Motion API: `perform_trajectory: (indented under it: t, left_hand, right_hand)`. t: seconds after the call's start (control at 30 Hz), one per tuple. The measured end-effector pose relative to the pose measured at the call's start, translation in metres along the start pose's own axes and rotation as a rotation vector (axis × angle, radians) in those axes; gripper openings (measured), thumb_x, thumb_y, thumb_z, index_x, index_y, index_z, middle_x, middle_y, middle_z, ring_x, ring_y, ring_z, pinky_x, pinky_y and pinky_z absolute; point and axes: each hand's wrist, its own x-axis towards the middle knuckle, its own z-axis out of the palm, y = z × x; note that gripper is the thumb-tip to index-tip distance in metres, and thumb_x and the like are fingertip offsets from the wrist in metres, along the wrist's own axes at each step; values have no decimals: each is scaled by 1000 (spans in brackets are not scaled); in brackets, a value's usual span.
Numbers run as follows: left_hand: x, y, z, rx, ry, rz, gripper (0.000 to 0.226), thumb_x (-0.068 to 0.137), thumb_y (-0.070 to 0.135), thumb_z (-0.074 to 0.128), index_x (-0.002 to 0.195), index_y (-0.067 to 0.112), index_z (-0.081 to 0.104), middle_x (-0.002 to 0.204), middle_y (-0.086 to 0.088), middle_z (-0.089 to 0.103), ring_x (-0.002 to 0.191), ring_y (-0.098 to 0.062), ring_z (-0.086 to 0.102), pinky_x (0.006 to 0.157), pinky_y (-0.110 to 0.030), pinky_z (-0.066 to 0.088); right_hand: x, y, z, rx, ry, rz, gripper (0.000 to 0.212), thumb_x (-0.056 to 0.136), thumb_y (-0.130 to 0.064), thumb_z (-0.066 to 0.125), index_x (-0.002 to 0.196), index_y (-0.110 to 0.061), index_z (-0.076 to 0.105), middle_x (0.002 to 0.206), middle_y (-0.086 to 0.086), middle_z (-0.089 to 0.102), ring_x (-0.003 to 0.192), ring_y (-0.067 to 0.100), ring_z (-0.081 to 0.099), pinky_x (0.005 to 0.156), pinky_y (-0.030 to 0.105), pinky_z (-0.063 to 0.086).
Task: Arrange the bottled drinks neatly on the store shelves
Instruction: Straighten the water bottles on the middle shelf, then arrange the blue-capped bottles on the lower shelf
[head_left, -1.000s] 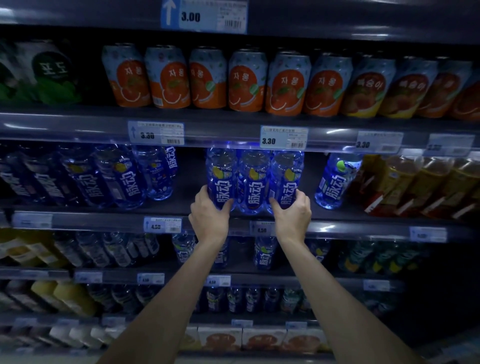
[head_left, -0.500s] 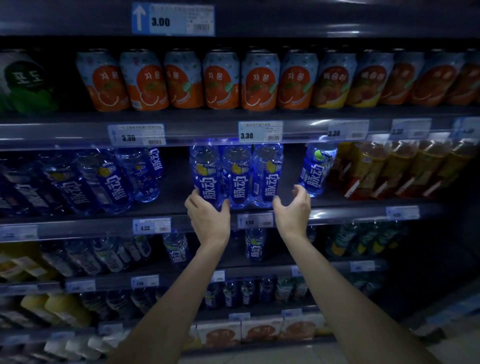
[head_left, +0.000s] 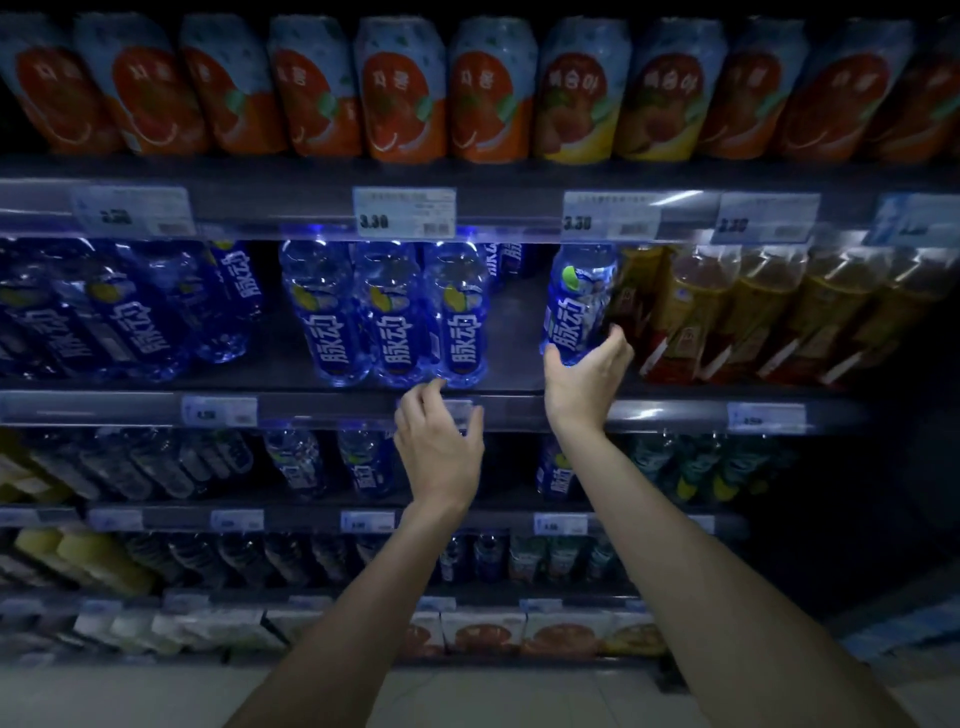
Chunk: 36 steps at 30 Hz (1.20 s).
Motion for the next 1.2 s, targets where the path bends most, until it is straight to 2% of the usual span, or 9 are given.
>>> perform_trajectory:
  t: [0.27,0.53,0.6,0.73,0.8,0.97,1.1,1.2]
  left_hand:
    - [1,7,13,118,23,8,59,91,49,55,132,8,48,131,-12,44,123,-26,40,102,-42,38]
    - [-2,-2,14,135,10,3,59,92,53,48,132,9,49,130,-9,48,123,-23,43,103,-39,35]
    - [-3,-4,13,136,-2,11,59,93,53,47,132,9,50,131,-9,47,124,-23,43,105,-40,34]
    - [-3,-7,9,124,-31,41,56,93,52,47,129,10,51,132,-9,48,124,-24,44,105,-41,34]
    - [-6,-9,5,114,-51,67,56,93,53,47,128,9,51,132,-9,48,121,-25,47,104,-42,35]
    - [-11,-12,-8,51,-87,78,57,93,53,45,129,10,51,134,-7,48,120,-25,48,104,-43,36]
    - [-12,-16,-22,19,-94,87,55,94,52,47,130,10,50,134,-6,48,120,-24,47,103,-42,36]
    - [-13,-21,-34,-12,-82,98,57,93,53,50,129,10,49,132,-5,48,120,-22,47,103,-42,37]
  right_hand:
    - [22,-3,10,61,15,-24,81,74,-27,80,137,2,36,135,18,42,125,33,41,103,40,35]
    - [26,-9,13,138,90,-3,70,68,-21,81,125,2,47,121,16,49,112,33,52,94,44,45]
    - [26,-8,10,155,83,-5,70,66,-19,82,124,1,48,119,14,50,109,31,54,92,39,46]
    - [19,-6,2,205,90,-48,66,63,-16,83,119,0,52,114,11,52,100,22,57,79,16,40]
    - [14,-3,-3,205,93,-82,65,63,-16,84,118,0,54,113,11,54,99,20,57,78,12,39]
    - [-1,-1,-10,178,72,-136,64,64,-17,84,119,-1,54,111,9,56,99,21,58,85,26,48]
    - [-8,4,-14,202,47,-121,65,65,-20,85,120,-9,52,112,5,57,97,17,62,79,28,54]
    - [-18,6,-17,245,95,-133,63,65,-19,87,119,-12,55,112,2,60,98,14,63,81,27,54]
